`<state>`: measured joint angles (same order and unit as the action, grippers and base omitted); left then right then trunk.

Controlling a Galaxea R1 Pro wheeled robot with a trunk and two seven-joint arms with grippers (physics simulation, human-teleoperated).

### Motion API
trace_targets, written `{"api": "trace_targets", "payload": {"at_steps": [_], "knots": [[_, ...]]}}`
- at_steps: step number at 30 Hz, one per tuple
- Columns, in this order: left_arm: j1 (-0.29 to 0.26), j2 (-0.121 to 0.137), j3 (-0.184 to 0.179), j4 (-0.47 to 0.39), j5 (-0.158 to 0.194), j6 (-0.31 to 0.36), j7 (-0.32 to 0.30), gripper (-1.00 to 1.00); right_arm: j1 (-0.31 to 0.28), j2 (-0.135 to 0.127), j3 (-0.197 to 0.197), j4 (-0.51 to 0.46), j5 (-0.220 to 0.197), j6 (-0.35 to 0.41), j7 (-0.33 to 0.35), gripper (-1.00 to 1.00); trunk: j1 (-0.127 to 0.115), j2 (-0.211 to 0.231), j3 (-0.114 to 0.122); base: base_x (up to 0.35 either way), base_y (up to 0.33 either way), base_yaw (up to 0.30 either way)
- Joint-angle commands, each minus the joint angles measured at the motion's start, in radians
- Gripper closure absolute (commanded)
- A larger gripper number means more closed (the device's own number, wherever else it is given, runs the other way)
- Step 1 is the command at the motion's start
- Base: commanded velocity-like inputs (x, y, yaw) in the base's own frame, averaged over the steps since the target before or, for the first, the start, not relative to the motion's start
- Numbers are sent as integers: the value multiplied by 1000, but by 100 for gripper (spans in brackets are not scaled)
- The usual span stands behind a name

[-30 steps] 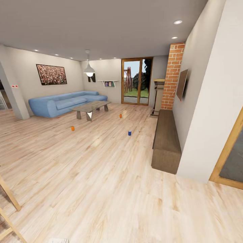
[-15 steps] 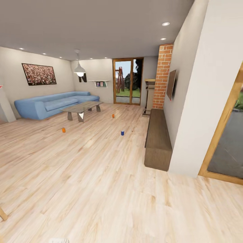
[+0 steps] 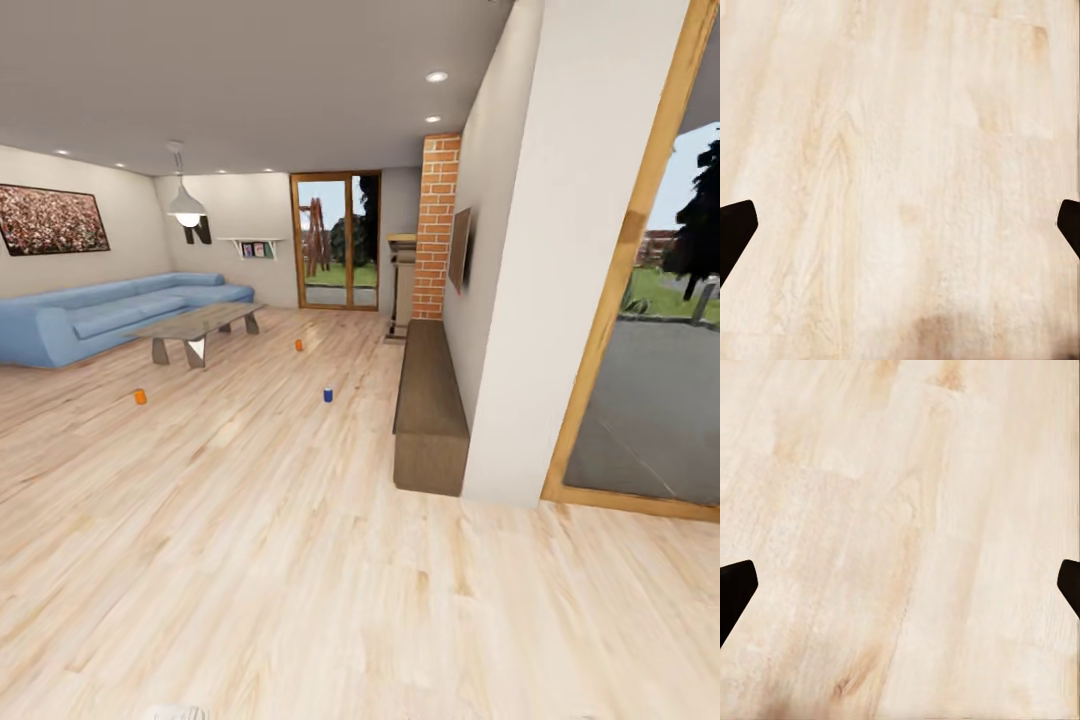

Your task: Put the three can of soda from the living room inside the tash can in the kitchen.

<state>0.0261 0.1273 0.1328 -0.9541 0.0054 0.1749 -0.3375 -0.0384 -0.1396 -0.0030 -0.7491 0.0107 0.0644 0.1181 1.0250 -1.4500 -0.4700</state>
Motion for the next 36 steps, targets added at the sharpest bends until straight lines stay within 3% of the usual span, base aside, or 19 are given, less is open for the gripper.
{"api": "trace_targets", "payload": {"at_steps": [1, 36], "knots": [[0, 0, 0, 0, 0, 0, 0, -100, 0, 0, 0, 0, 0, 0, 0, -100, 0, 0, 0, 0, 0, -266], [0, 0, 0, 0, 0, 0, 0, -100, 0, 0, 0, 0, 0, 0, 0, -100, 0, 0, 0, 0, 0, -267]]}}
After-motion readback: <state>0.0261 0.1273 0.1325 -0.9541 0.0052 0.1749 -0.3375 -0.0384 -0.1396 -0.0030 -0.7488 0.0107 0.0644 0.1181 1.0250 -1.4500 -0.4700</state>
